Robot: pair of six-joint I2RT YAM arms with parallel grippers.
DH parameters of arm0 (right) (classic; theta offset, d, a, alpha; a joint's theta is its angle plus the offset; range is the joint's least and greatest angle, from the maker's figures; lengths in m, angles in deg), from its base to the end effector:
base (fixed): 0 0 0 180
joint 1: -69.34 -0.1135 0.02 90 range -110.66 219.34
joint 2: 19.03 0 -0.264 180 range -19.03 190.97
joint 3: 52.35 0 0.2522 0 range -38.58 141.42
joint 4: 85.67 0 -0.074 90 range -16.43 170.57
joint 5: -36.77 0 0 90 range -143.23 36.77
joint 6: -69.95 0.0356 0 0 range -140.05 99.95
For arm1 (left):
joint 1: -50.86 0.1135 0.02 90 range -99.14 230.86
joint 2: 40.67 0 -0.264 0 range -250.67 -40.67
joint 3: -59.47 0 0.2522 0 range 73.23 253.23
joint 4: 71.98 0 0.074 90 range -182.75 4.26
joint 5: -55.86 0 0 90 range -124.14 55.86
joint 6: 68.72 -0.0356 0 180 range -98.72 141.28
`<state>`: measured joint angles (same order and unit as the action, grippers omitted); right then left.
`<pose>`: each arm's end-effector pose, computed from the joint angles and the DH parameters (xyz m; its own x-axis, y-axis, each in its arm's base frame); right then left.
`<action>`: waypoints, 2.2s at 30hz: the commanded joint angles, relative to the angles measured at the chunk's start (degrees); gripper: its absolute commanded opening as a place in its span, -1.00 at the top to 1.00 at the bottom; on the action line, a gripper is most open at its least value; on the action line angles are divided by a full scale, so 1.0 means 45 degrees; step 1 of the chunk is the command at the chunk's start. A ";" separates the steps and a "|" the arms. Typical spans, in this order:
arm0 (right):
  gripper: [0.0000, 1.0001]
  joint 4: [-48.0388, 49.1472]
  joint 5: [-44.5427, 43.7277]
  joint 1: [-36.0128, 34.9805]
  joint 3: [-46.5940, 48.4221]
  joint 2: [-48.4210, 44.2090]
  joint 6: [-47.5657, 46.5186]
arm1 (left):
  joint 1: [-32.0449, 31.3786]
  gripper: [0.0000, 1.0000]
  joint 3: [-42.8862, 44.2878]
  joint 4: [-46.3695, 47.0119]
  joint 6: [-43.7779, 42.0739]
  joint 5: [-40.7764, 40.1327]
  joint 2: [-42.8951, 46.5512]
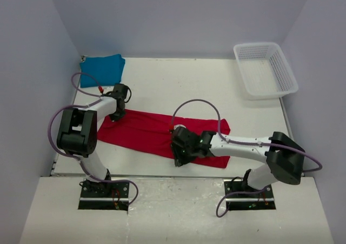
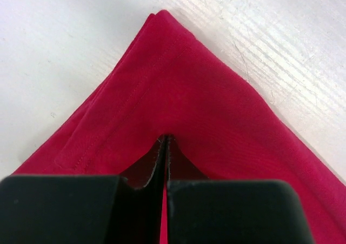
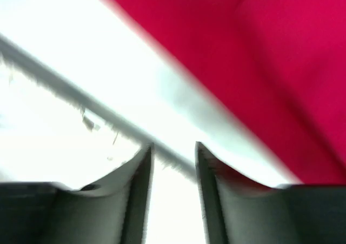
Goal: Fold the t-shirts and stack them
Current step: Fold the other side of the tshirt into a rectangle, then rotate the tshirt 110 degrees
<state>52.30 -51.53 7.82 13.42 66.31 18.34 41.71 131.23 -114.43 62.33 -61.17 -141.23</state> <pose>0.1366 0.2539 0.1958 -0.8786 -0.3177 -0.3566 -0.4334 0.8440 0.3158 0.3218 -0.0354 0.1514 -0.7033 -0.4792 -0.5250 -0.6159 0.7796 0.1134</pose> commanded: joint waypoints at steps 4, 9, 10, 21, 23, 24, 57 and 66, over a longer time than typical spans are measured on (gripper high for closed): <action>-0.17 -0.0766 -0.3047 -0.1448 -0.0816 -0.1152 0.2563 | 0.0060 1.00 -0.0486 0.0301 0.0055 0.0615 -0.1073; -0.15 -0.2505 -0.4927 -0.0725 0.0415 -0.1034 0.2348 | -0.0193 1.00 -0.0486 0.0184 -0.0119 0.0752 -0.0527; -0.04 -0.2506 -0.4927 -0.0647 0.0377 -0.1267 0.2309 | -0.0349 1.00 -0.0505 0.0164 -0.0217 0.0733 -0.0178; 1.00 -0.2643 -0.5006 0.0271 -0.0327 -0.2869 0.2114 | -0.3898 1.00 0.0450 -0.0382 -0.1019 0.0831 0.3711; 1.00 -0.2759 -0.4908 0.0485 -0.0327 -0.3433 0.1841 | -0.4430 1.00 0.1130 -0.1526 -0.0243 -0.0473 0.3849; 1.00 -0.2838 -0.4966 0.0583 -0.0346 -0.3631 0.1801 | -0.4625 1.00 0.1367 -0.2038 0.0053 -0.1020 0.3830; 1.00 -0.5690 -0.4947 0.1034 0.0083 -0.9120 0.2172 | -1.0545 1.00 0.5938 0.1648 -0.4514 0.7119 -0.5075; 1.00 -0.5515 -0.4480 0.1014 0.0122 -0.8673 0.2230 | -0.9845 1.00 1.1141 -0.0009 -0.5822 0.6570 -0.8607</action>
<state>27.27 -72.86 12.41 13.45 26.07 27.15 -4.82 174.11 -109.08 40.94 -29.58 -171.72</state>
